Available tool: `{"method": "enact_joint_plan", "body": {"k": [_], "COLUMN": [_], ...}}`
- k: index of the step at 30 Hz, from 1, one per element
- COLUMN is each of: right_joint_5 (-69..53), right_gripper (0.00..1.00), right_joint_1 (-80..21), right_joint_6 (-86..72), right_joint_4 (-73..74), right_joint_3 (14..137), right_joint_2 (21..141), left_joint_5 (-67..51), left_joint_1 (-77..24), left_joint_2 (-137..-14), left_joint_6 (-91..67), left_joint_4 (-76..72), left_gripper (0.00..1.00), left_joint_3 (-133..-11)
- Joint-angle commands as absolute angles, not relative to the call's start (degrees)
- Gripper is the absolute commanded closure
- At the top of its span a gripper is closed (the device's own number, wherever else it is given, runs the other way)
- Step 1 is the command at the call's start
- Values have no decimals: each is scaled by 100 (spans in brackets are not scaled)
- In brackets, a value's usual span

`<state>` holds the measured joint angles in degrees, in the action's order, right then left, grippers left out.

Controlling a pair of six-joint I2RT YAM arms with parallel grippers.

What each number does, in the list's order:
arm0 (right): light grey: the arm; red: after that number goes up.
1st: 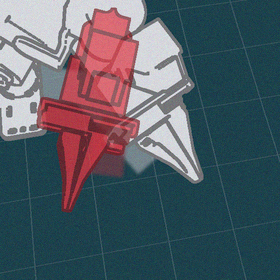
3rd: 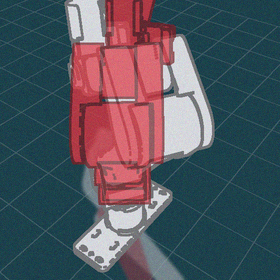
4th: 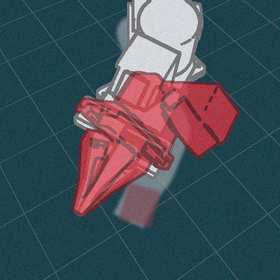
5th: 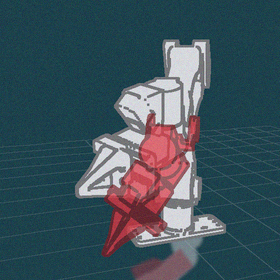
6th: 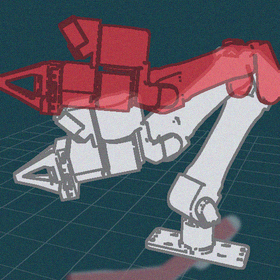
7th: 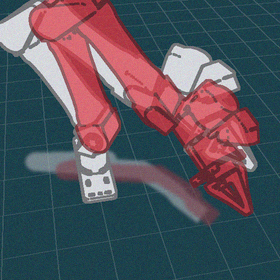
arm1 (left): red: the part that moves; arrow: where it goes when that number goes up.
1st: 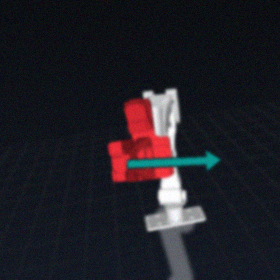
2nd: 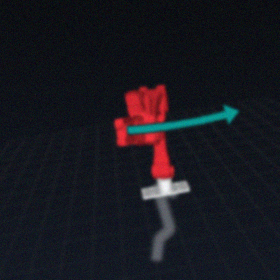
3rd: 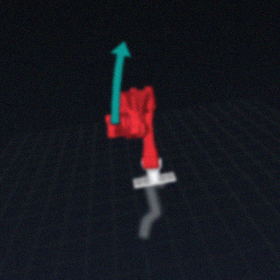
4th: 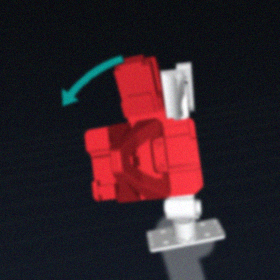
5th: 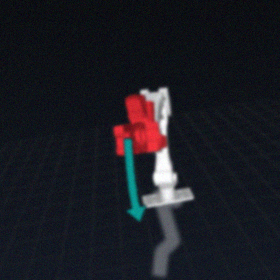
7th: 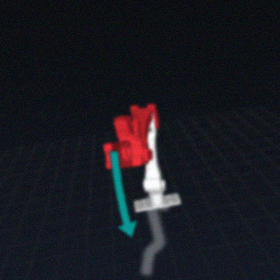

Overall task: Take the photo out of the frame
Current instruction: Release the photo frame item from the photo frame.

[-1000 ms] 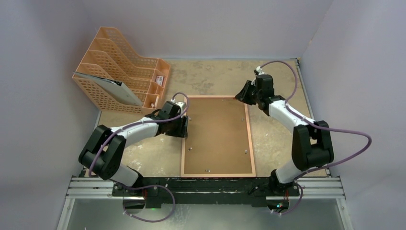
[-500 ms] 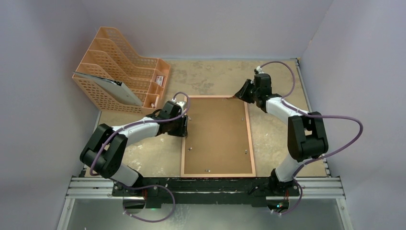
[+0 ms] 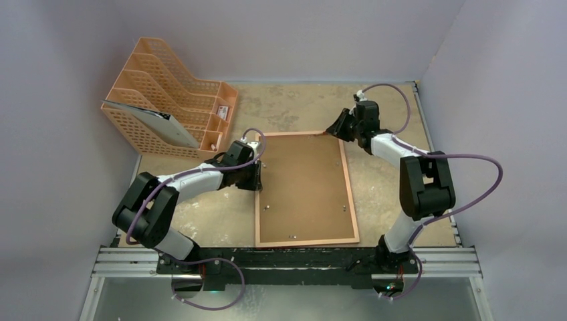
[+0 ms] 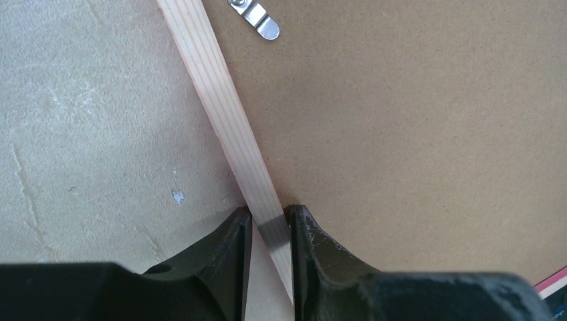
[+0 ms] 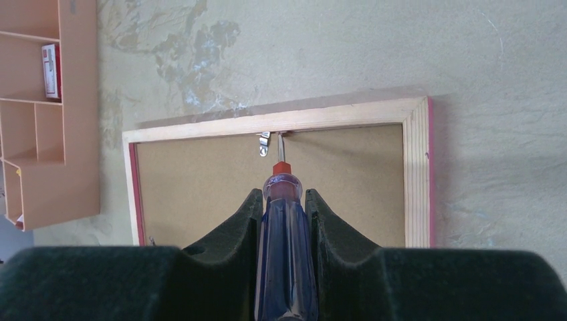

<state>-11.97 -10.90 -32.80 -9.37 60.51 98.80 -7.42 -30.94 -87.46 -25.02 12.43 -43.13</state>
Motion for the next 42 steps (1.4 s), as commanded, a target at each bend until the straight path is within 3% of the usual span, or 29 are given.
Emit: {"method": "enact_joint_plan", "body": {"k": [1,17,25,42], "right_joint_5": [-1442,-1495,-1263,-1996], "right_gripper": [100,100,100,100], "right_joint_1": [-1116,-1151,-1151,-1485], "right_joint_6": [-3069,-2987,-3045,-2453], "right_joint_4": [-1101,-1037,-1008,-792], "right_joint_3": [6332,6267,6346,6673], "right_joint_2": [10073,9923,10043,10378], "left_joint_5": [-712,-574,-563,-642], "left_joint_1": [-3177,-3307,-3328,-3390], "left_joint_2": [-8895,-8904,-8853,-8878], "left_joint_6": [-2391,-2312,-2294,-2223], "left_joint_4": [1398,1483,1520,1424], "left_gripper": [81,91,92,95], "left_joint_3": [-4245,-4280,-4290,-4276]}}
